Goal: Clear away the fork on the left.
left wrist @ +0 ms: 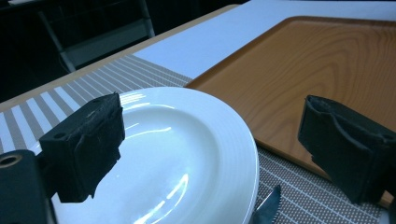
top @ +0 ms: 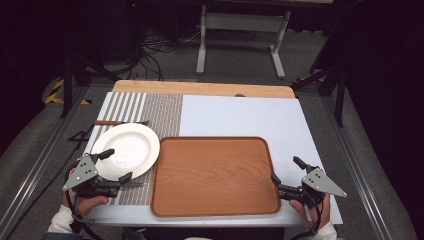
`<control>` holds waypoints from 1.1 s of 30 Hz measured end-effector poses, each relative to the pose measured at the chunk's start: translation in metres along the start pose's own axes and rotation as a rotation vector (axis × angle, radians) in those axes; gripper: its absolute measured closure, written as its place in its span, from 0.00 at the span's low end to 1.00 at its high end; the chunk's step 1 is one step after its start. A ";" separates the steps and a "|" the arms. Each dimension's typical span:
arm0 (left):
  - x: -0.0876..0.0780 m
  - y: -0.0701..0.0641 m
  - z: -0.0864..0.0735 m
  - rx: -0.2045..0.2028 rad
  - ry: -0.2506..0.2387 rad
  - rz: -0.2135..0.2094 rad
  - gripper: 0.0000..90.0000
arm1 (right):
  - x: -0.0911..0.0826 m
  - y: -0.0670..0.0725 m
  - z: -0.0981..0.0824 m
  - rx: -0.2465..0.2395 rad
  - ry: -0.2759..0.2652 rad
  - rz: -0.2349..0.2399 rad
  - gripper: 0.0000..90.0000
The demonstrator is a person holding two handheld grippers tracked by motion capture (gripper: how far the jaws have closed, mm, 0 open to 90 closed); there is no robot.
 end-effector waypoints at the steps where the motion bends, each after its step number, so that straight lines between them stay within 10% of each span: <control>1: 0.001 0.000 0.000 0.003 0.000 -0.001 0.09 | 0.000 0.000 0.000 0.000 0.003 0.001 0.11; 21: 0.002 0.005 -0.001 0.028 0.059 -0.005 0.18 | 0.000 0.005 0.004 -0.017 -0.012 0.015 0.11; 33: -0.007 0.050 -0.003 -0.008 0.077 0.079 0.13 | 0.001 0.006 0.003 -0.018 -0.006 0.028 0.12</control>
Point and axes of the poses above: each handheld gripper's, and its own axes: x roughly forward along the jaws, z roughly out of its top, y roughly to its left, the point moved 8 cm from there along x, roughly forward along the jaws, and after that the axes turned 5 degrees about -y, right-handed, at the moved point
